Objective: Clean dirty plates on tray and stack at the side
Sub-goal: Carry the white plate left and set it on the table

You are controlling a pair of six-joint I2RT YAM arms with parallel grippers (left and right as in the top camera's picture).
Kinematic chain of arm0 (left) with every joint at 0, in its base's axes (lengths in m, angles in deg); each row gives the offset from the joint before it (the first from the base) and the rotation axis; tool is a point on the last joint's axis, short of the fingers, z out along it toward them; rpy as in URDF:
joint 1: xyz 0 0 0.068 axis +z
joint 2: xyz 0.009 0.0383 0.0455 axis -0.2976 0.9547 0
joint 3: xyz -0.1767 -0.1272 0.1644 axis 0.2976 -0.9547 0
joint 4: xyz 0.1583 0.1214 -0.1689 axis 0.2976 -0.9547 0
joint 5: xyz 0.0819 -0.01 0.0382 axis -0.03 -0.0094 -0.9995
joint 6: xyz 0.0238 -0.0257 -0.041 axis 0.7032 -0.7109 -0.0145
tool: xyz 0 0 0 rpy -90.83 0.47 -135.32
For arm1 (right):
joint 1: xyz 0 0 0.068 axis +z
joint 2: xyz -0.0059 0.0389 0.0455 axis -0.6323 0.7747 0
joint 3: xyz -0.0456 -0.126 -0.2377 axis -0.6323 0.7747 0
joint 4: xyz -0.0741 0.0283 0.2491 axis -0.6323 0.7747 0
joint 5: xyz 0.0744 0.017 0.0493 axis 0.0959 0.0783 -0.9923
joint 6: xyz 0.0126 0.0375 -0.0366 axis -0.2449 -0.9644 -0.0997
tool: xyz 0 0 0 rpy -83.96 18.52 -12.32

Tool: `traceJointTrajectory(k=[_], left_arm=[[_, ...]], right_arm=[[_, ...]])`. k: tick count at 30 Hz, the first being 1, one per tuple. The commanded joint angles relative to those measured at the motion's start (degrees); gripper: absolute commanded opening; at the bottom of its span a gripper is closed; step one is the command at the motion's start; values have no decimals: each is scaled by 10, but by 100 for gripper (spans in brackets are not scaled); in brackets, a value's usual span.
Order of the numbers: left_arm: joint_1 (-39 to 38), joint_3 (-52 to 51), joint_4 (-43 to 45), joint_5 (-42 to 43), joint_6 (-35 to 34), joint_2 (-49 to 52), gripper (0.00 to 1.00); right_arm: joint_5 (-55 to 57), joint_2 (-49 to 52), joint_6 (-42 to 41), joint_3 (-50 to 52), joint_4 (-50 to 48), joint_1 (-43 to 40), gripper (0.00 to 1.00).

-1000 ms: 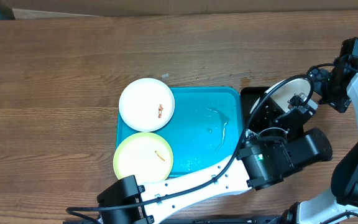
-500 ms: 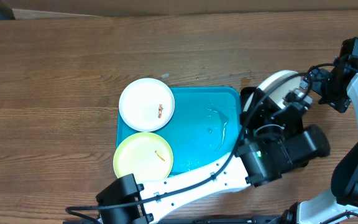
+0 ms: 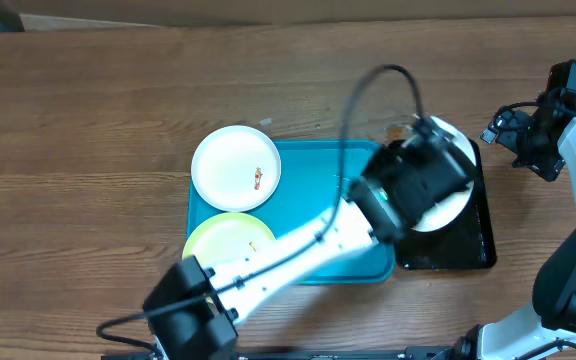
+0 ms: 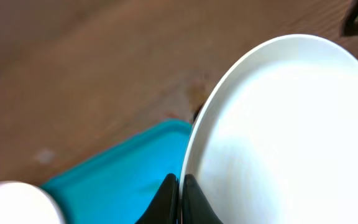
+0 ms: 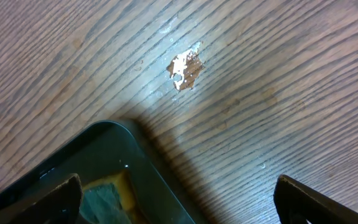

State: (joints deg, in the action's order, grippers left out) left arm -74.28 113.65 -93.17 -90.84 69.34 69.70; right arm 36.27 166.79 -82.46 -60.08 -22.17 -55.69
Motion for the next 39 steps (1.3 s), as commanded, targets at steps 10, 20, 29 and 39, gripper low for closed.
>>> traceJointTrajectory(k=[10,20,29,39], left_arm=[[382,14,-87,478,-48,-6,4],[672,12,-132,435,-48,-5,4],[782,-27,-118,278,-48,3,4],[799,-123,8,245,-48,4,4]], right_arm=[[-2,-7,-4,-6,-3,-1,100],[-2,-7,-4,-6,-3,0,100],[-2,-7,-4,-6,-3,0,100],[-2,-7,-4,-6,-3,0,100]])
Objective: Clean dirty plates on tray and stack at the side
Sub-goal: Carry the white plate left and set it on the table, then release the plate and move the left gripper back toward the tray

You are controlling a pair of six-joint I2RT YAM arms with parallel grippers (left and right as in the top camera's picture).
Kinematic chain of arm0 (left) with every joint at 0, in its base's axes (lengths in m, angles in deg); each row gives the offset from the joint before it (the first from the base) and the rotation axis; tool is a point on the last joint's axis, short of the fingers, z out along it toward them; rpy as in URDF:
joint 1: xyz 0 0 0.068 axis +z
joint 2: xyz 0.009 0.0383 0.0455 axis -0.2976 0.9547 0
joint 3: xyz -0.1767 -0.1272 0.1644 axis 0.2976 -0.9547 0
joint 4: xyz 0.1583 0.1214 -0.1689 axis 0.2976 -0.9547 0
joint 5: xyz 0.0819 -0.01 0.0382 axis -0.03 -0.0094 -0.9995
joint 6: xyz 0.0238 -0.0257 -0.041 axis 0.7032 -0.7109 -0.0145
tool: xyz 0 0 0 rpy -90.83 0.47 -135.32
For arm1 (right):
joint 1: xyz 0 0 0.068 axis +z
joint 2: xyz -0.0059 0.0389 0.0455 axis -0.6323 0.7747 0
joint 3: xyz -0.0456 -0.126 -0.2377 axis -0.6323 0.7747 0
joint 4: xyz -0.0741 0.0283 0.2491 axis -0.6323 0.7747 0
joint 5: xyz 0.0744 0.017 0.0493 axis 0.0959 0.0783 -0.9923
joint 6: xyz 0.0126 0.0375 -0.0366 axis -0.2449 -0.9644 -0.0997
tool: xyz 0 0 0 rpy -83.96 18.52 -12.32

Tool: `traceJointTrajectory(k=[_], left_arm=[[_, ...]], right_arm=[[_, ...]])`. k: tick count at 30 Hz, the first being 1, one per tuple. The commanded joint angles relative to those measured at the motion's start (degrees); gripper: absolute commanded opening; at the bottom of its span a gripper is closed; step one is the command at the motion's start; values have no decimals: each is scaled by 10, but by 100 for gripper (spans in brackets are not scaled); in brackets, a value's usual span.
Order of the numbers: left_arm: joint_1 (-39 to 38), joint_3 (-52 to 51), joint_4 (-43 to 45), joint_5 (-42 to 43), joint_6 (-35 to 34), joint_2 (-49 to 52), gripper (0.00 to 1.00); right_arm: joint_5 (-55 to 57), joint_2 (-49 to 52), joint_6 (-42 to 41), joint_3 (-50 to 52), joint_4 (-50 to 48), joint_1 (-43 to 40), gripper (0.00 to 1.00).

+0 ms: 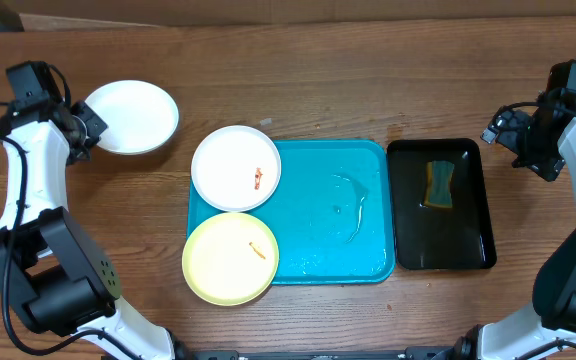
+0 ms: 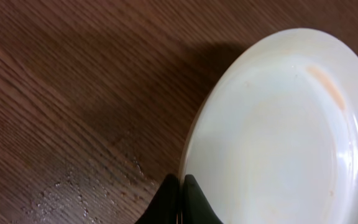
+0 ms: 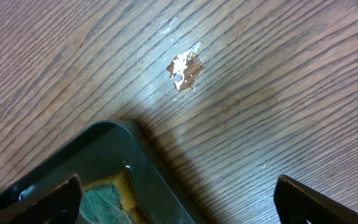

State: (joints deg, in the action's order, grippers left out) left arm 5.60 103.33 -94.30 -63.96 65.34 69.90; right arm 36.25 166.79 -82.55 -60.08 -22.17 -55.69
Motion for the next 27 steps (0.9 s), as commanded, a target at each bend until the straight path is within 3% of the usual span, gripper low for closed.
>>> traceJointTrajectory(k=[1,7,18,19,22,25,27], left_arm=[[0,-28,30,-23,-8,2,4],[-1,-89,117,-23,-7,3,4],[-1,-108,150,-23,-3,7,5],[-1,-108,150,-23,-3,10,9],[-1,-108,148,-17,2,11,40],[-1,-93,131,41,35,6,69],[-1,-66,97,96,56,0,76]], right_arm=[[-2,-7,-3,-6,-3,0,100],[-2,-7,-3,-6,-3,0,100],[-2,-7,-3,-6,-3,0,100],[-2,-7,-3,-6,-3,0,100],[-2,-7,-3,-6,-3,0,100],[-2,-7,-3,-6,-3,0,100],[-2,-7,-3,-6,-3,0,100]])
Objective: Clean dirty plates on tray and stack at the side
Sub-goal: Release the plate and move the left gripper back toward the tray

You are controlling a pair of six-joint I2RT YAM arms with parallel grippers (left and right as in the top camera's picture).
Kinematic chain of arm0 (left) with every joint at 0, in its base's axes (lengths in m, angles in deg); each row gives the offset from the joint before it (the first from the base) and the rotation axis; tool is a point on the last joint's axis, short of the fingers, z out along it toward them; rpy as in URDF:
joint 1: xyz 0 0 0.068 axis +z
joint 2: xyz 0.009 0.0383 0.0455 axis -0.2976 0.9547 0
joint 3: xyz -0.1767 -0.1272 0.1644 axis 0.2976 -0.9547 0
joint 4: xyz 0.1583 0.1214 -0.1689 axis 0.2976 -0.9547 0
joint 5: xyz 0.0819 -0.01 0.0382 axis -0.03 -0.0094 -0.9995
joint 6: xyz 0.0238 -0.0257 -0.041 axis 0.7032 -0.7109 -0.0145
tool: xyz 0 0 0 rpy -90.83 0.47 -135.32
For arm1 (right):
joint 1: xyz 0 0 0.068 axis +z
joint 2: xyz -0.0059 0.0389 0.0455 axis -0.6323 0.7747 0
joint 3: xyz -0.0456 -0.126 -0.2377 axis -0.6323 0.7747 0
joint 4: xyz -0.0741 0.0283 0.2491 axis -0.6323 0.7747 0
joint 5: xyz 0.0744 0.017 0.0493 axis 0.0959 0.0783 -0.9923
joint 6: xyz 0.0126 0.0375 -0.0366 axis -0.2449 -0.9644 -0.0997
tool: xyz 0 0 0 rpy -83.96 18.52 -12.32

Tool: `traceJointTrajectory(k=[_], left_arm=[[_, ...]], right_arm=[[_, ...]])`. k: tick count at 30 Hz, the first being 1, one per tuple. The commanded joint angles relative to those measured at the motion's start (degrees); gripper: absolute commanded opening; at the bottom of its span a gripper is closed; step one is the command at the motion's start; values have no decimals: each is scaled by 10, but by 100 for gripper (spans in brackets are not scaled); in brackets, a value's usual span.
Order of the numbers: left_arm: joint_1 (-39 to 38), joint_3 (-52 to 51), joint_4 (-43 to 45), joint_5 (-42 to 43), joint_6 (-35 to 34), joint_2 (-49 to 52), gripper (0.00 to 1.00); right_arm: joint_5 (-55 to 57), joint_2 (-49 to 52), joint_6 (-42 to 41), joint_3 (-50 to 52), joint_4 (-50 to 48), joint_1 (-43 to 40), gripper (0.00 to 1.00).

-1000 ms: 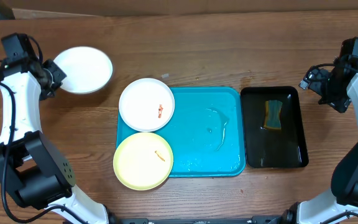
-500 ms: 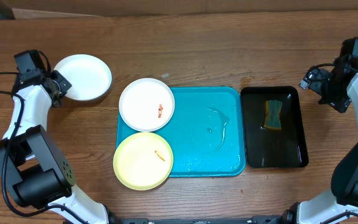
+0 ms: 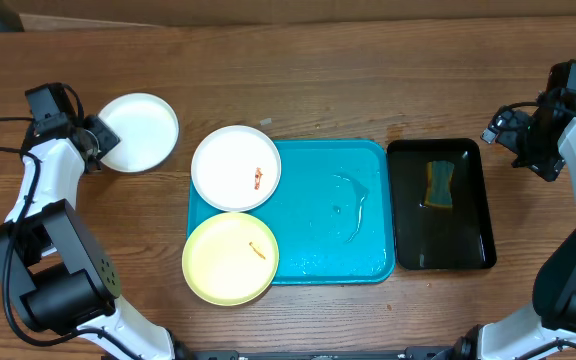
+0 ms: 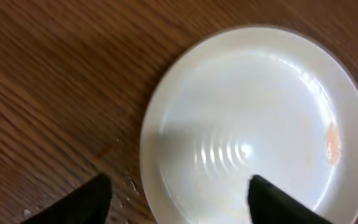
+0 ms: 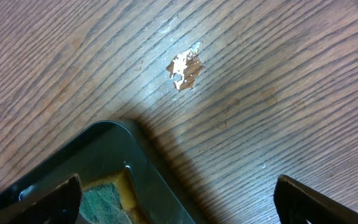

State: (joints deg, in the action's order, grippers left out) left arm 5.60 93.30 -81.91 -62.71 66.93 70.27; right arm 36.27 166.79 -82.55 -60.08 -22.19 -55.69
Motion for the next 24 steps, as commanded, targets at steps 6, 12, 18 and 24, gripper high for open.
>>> traceJointTrajectory(k=[6,12,18,24], left_arm=[[-6,170,-236,201,43,-26,78],[-45,217,-491,271,112,-46,65],[-134,191,-555,169,130,-46,54],[-202,151,-494,88,89,-46,50]], right_arm=[[-2,-7,-3,-6,-3,0,100],[-2,-7,-3,-6,-3,0,100],[-2,-7,-3,-6,-3,-1,100],[-2,-7,-3,-6,-3,0,100]])
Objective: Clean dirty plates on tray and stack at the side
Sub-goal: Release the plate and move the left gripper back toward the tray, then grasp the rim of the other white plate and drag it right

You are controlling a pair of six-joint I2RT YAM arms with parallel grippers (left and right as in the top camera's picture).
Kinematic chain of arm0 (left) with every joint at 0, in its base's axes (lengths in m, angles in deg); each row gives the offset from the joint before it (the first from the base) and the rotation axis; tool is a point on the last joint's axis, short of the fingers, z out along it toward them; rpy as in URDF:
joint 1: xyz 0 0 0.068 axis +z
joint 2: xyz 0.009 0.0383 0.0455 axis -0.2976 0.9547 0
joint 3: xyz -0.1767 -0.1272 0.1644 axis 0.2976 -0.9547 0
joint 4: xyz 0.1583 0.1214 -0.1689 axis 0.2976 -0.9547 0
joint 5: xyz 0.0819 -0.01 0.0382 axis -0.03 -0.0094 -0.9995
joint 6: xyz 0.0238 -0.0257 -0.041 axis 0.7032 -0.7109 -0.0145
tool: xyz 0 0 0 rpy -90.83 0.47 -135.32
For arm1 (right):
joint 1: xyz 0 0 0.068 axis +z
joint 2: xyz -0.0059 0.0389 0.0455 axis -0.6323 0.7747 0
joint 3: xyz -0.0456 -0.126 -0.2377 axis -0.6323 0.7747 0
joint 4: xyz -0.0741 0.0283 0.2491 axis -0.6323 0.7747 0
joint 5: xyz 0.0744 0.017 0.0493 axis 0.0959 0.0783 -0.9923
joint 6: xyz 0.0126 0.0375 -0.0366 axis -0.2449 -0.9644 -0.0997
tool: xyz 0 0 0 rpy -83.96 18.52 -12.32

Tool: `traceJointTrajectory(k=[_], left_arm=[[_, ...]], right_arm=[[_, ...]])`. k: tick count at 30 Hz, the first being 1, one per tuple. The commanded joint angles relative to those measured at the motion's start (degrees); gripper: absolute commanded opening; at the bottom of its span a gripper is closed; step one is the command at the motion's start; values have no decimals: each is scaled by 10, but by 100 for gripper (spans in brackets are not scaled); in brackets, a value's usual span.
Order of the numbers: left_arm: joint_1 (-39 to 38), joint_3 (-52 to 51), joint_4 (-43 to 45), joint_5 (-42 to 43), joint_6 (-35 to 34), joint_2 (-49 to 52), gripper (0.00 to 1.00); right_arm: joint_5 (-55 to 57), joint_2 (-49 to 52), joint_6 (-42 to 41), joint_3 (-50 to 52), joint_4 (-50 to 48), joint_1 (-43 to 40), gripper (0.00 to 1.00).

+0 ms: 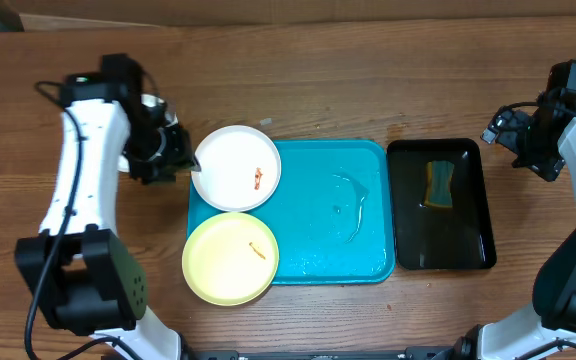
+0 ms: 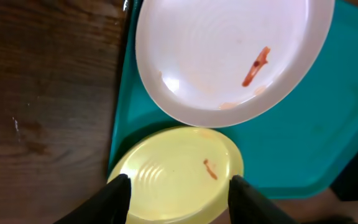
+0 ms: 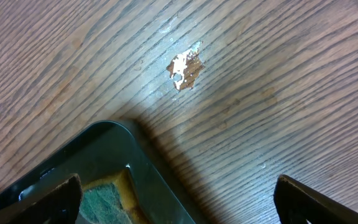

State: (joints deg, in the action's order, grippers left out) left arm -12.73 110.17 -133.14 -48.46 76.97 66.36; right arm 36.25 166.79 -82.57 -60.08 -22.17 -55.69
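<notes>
A white plate with a red smear lies on the left end of the teal tray. In front of it a yellow plate bears a small red streak. My left gripper hovers open at the white plate's left rim. The left wrist view looks down on the white plate and yellow plate; the left gripper there is empty. My right gripper hangs open beyond the black tray's far right corner; nothing lies within the right gripper.
A black tray right of the teal one holds a green and yellow sponge. A pale scuff marks the wood near the black tray's corner. My left arm crosses the table's left side.
My left gripper, then open over a clean white plate lying at the far left, now hovers open at the tray's left end over the two dirty plates. The right arm has not moved.
My left gripper first held a white plate by its rim over the black tray. Then it held that plate at the table's far left. Then it stood open with the plate lying flat on the wood. Now it is back over the tray's dirty plates.
</notes>
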Motion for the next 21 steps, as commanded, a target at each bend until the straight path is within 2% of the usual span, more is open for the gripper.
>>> traceJointTrajectory(k=[1,6,8,10,12,16,21], left_arm=[[-28,-27,35,-66,-11,-6,49],[-42,-59,87,-145,-50,-6,47],[-41,-73,119,-146,-51,-6,40],[-42,-88,148,-146,-51,-6,40],[-42,-109,177,-146,-51,-6,46],[-42,-155,240,-146,-51,-6,40],[-42,-194,301,-146,-51,-6,40]], right_arm=[[-2,-7,-3,-6,-3,0,100],[-2,-7,-3,-6,-3,-1,100],[-2,-7,-3,-6,-3,0,100],[-2,-7,-3,-6,-3,0,100],[-2,-7,-3,-6,-3,0,100],[-2,-7,-3,-6,-3,0,100],[-2,-7,-3,-6,-3,0,100]])
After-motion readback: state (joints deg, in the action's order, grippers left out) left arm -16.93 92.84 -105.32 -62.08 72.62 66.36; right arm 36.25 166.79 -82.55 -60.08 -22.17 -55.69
